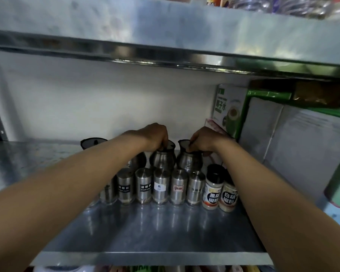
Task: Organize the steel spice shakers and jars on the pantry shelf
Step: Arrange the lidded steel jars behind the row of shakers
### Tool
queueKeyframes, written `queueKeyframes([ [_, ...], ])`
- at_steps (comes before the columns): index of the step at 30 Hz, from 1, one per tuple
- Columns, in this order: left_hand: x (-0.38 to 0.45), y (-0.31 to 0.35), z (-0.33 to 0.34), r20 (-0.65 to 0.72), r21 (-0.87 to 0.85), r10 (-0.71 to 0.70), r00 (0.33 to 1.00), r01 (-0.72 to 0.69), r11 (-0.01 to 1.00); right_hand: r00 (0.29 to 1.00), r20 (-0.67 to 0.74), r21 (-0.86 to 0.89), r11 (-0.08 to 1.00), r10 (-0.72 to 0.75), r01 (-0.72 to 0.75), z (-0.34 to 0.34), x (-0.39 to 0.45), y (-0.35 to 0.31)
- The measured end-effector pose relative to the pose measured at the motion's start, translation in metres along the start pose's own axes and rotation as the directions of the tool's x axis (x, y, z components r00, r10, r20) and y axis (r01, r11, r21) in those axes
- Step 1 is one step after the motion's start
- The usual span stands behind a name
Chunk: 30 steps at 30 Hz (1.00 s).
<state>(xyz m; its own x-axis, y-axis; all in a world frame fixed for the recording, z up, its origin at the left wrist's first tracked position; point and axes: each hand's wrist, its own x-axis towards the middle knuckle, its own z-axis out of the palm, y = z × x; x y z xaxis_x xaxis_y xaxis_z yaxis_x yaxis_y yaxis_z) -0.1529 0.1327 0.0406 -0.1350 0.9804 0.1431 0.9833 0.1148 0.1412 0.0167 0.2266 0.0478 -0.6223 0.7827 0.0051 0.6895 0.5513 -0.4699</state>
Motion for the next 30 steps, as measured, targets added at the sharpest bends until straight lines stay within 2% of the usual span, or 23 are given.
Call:
queueKeyframes([
  [8, -0.009, -0.007, -0.004, -0.033, -0.018, 0.026, 0.999, -0.027, 0.999, 1.000, 0.007, -0.042, 0.999, 0.006, -0.006, -0.001, 0.003, 0.001],
  [11, -0.022, -0.014, -0.014, -0.077, -0.043, 0.014, 0.997, -0.018, 0.999, 0.999, 0.032, -0.112, 0.994, 0.009, -0.005, -0.003, -0.001, -0.008],
  [14, -0.037, -0.030, -0.028, -0.060, -0.006, -0.028, 0.998, 0.028, 1.000, 0.999, -0.011, -0.131, 0.990, -0.046, 0.044, -0.003, -0.002, -0.023],
  [16, -0.048, -0.042, -0.034, -0.028, 0.002, -0.061, 0.998, 0.061, 0.998, 0.992, -0.034, -0.084, 0.989, -0.124, 0.121, 0.000, -0.001, -0.037],
  [19, -0.059, -0.055, -0.035, 0.025, -0.021, -0.070, 0.997, 0.070, 0.997, 0.980, 0.049, -0.076, 0.978, -0.190, 0.194, 0.007, 0.001, -0.053],
  [23, -0.057, -0.065, -0.026, 0.012, 0.004, -0.083, 0.996, 0.083, 0.997, 0.966, 0.151, -0.130, 0.965, -0.209, 0.229, 0.023, 0.001, -0.065],
  [30, -0.047, -0.074, -0.020, -0.028, -0.008, -0.068, 0.997, 0.067, 0.998, 0.956, 0.148, -0.164, 0.947, -0.252, 0.275, 0.030, 0.004, -0.069],
])
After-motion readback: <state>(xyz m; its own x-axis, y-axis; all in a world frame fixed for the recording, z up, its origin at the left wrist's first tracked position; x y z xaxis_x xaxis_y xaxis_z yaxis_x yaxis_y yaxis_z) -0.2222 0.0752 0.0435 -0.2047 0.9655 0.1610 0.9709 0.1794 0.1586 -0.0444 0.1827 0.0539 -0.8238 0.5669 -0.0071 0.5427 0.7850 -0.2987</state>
